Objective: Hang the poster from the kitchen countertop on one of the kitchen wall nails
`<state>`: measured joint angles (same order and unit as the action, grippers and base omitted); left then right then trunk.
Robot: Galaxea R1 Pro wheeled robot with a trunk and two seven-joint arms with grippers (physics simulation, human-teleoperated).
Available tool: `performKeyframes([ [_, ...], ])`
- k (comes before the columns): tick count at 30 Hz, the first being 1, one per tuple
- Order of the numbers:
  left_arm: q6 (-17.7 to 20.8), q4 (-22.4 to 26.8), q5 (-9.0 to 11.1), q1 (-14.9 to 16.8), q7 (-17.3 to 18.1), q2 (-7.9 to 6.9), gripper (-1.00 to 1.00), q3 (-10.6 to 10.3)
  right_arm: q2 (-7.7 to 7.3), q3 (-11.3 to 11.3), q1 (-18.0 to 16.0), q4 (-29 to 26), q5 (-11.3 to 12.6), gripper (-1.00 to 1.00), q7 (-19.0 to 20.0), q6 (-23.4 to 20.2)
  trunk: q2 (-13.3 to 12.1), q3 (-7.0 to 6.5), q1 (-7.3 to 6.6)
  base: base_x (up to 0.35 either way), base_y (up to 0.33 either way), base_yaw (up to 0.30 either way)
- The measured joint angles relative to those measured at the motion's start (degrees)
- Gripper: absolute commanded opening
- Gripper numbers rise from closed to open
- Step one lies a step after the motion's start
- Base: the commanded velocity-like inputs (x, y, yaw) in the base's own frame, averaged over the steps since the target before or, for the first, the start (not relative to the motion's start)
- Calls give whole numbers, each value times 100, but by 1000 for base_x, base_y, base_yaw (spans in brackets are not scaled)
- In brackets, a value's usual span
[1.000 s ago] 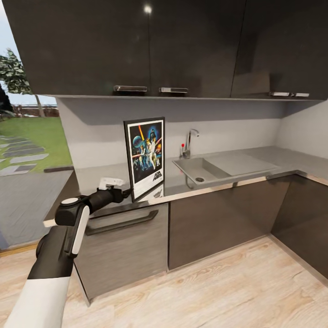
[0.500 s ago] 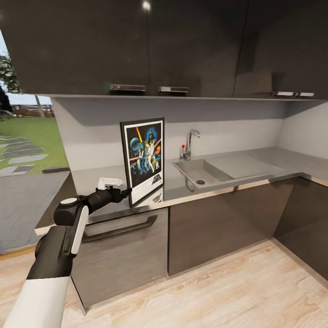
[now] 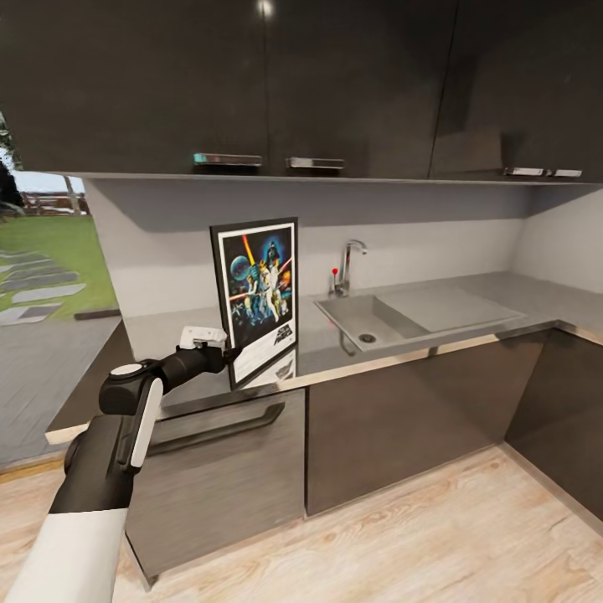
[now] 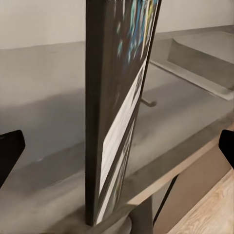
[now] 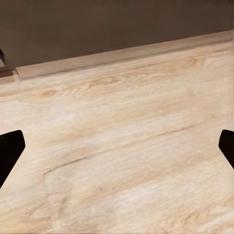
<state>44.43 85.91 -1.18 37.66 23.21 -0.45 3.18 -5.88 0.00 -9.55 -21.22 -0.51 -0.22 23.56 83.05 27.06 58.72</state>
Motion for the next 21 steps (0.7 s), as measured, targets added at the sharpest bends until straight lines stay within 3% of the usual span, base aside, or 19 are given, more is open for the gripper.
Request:
performKeyframes([
  [21, 0, 2, 0, 0, 1, 0, 100, 0, 0, 0, 0, 0, -5, 100, -2, 0, 0, 0, 1, 81, -6, 0],
])
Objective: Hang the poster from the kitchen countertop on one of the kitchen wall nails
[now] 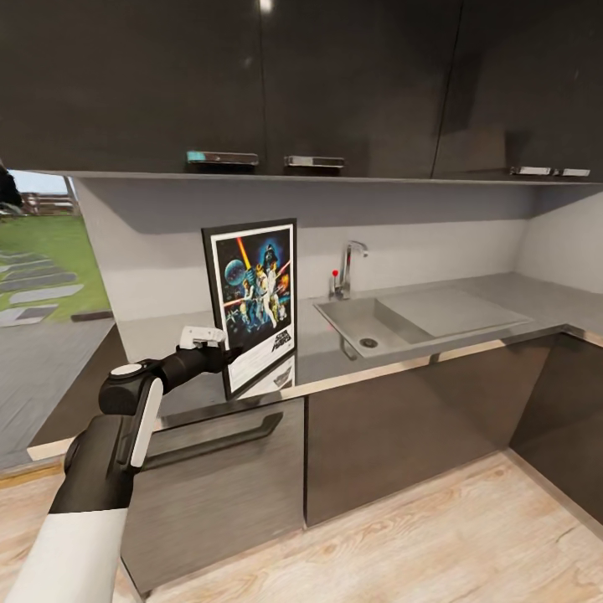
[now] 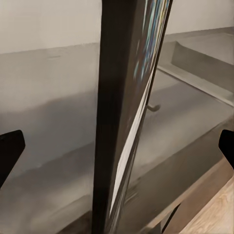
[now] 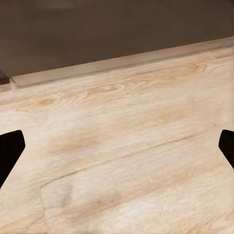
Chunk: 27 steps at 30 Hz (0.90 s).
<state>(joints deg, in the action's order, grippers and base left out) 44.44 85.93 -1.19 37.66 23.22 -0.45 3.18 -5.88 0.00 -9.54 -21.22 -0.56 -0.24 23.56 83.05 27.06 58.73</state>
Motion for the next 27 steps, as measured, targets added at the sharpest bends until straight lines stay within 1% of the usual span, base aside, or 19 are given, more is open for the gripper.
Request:
performKeyframes([
  [3, 0, -1, -1, 0, -1, 0, 100, 0, 0, 0, 0, 0, 0, 100, 0, 0, 0, 0, 0, 44, 0, 0],
  [10, 0, -1, -1, 0, 3, 0, 100, 0, 0, 1, 0, 2, 1, 100, 0, 0, 0, 0, -1, 138, 0, 0],
  [19, 0, -2, 0, 0, 4, 0, 100, 0, 0, 0, 0, 0, 1, 100, 0, 0, 0, 0, 0, 20, 0, 0],
  [20, 0, -2, 0, 0, 5, 0, -100, 0, 0, 0, 0, 0, 1, 100, 0, 0, 0, 0, 0, 2, 0, 0],
  [24, 6, 5, 6, 0, 11, 0, -100, 0, 0, 0, 0, 1, 0, 100, 0, 0, 0, 0, 0, 0, 0, 0],
  [25, 22, 6, 52, 0, 11, 0, -100, -2, 0, 0, 0, 1, 0, 100, 0, 0, 0, 0, 0, 0, 0, 0],
  [26, 6, 6, -7, 0, 3, 0, -100, 1, 0, 0, 0, 1, 0, 100, 0, 0, 0, 0, 0, 0, 0, 0],
  [27, 4, 6, -20, 0, 0, 0, -100, 2, 0, 0, 0, 0, 0, 100, 0, 0, 0, 0, 0, 0, 0, 0],
])
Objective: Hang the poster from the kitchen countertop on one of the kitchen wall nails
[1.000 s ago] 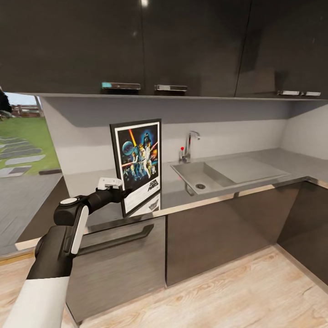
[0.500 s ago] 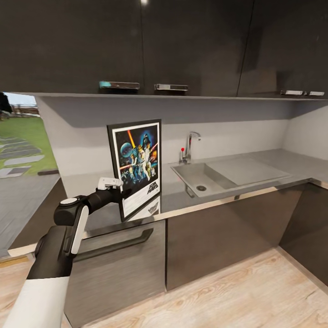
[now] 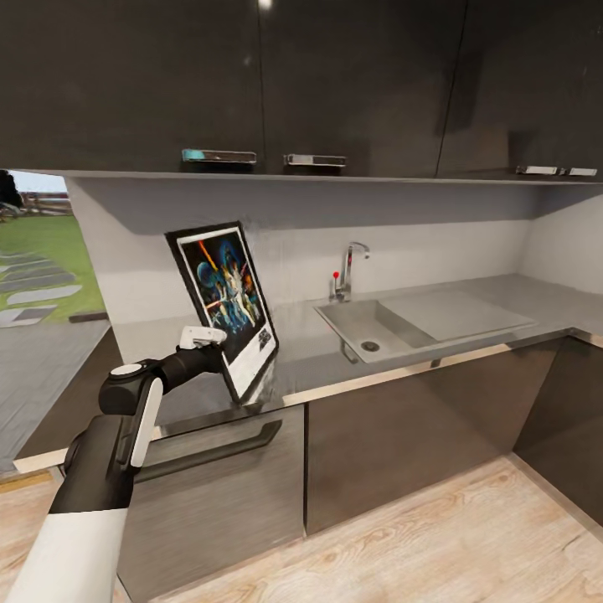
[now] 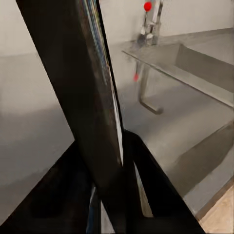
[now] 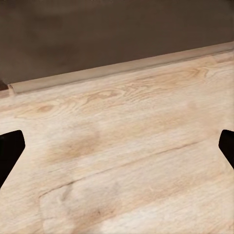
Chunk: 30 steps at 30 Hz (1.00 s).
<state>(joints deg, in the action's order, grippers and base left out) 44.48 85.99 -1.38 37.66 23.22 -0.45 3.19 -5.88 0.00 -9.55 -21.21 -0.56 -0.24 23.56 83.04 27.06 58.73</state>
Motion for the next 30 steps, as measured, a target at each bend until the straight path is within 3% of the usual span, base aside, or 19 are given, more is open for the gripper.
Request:
performKeyframes([
  [30, 57, 230, 76, 0, 63, 38, -100, -77, 0, 8, 0, 0, 8, 100, 0, 0, 0, 0, 0, 0, 0, 0],
])
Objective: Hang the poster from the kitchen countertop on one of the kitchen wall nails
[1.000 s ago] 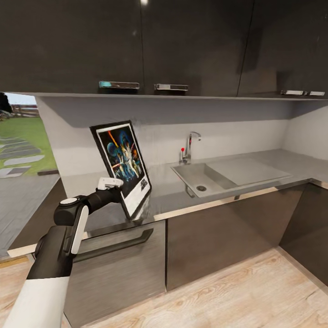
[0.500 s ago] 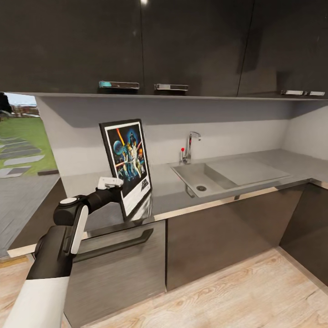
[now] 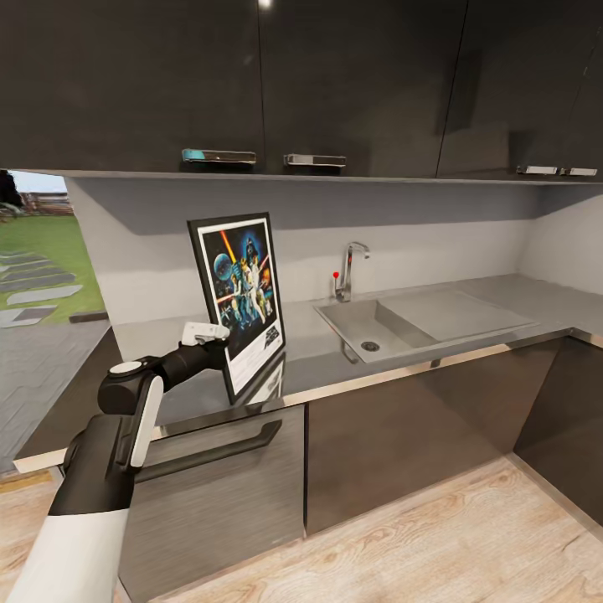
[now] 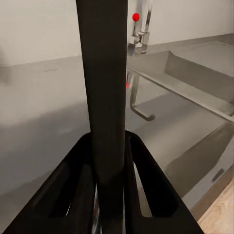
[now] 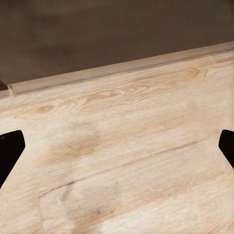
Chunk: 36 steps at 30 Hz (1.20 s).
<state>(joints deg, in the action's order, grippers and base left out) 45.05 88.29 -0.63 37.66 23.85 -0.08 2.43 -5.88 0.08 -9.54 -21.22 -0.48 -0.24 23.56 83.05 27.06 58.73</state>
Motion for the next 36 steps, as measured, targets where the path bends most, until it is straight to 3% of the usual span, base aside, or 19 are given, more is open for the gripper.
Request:
performKeyframes([
  [11, 6, 25, 15, 0, -1, 62, -100, -18, 0, 0, 0, 0, 0, 100, 0, 0, 0, 0, 1, -34, 0, 0],
  [25, 1, 26, 16, 0, 16, 71, -100, -19, 0, 0, -1, 0, 0, 100, 0, 0, 0, 0, 4, -305, 0, 0],
  [36, -7, 25, 20, 0, 560, 73, -100, -28, 0, 0, 0, 1, 0, 100, 0, 0, -1, 0, 3, -333, 0, 0],
])
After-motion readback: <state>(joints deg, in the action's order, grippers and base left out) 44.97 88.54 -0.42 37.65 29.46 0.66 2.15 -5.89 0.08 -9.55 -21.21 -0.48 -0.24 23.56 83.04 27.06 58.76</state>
